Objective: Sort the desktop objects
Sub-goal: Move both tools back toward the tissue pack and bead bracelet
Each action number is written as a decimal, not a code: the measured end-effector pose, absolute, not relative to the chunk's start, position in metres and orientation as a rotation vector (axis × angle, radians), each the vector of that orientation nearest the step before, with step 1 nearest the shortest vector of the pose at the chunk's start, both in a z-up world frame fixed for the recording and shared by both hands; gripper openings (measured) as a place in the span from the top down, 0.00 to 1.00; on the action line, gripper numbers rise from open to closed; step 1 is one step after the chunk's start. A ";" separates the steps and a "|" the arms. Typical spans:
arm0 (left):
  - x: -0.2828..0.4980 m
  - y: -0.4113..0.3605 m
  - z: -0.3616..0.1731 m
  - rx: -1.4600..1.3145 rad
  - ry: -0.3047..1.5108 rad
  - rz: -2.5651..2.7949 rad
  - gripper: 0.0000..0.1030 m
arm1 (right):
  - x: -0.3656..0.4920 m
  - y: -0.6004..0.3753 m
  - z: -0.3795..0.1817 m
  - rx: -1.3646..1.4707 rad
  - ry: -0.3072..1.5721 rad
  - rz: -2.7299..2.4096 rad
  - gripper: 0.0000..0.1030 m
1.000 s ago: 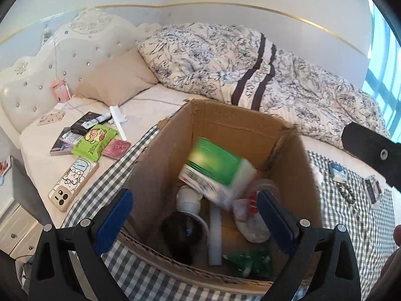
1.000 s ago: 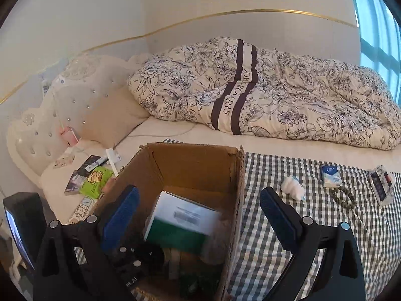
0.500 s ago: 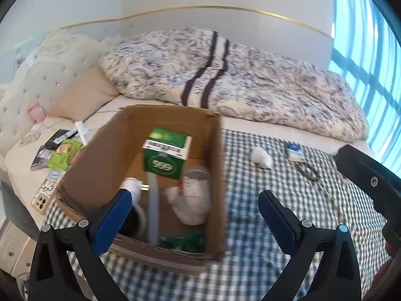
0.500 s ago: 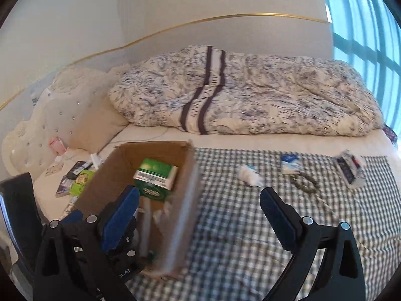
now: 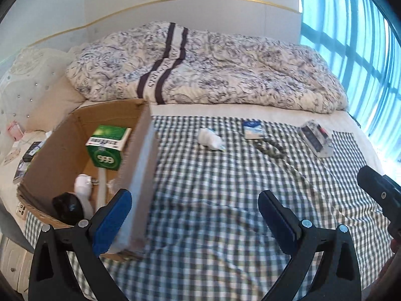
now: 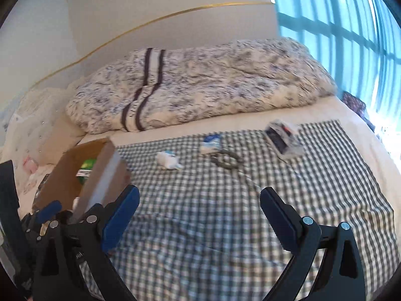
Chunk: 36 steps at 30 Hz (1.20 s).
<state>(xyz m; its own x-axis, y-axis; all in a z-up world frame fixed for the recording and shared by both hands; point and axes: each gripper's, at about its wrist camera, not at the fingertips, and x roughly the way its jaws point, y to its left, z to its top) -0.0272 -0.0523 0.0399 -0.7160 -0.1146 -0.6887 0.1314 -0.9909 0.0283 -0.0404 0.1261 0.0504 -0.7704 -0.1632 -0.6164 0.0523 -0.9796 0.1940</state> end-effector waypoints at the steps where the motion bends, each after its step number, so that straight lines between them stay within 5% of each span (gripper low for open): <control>1: -0.029 -0.047 0.038 1.122 0.030 -2.797 0.00 | -0.040 0.134 0.048 1.019 -0.254 -2.849 0.06; 18: -0.100 0.024 -0.017 1.288 0.044 -2.819 0.00 | -0.059 0.239 0.004 1.109 -0.368 -2.984 0.06; 36: -0.223 0.055 -0.074 1.361 0.099 -2.747 0.00 | -0.159 0.286 -0.052 1.253 -0.290 -3.040 0.06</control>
<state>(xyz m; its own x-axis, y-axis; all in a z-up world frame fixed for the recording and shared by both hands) -0.2227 0.0555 -0.0741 -0.6042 -0.0377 -0.7959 0.0950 -0.9952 -0.0250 -0.1592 0.2862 -0.0522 -0.7010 0.0798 -0.7087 -0.2123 -0.9720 0.1005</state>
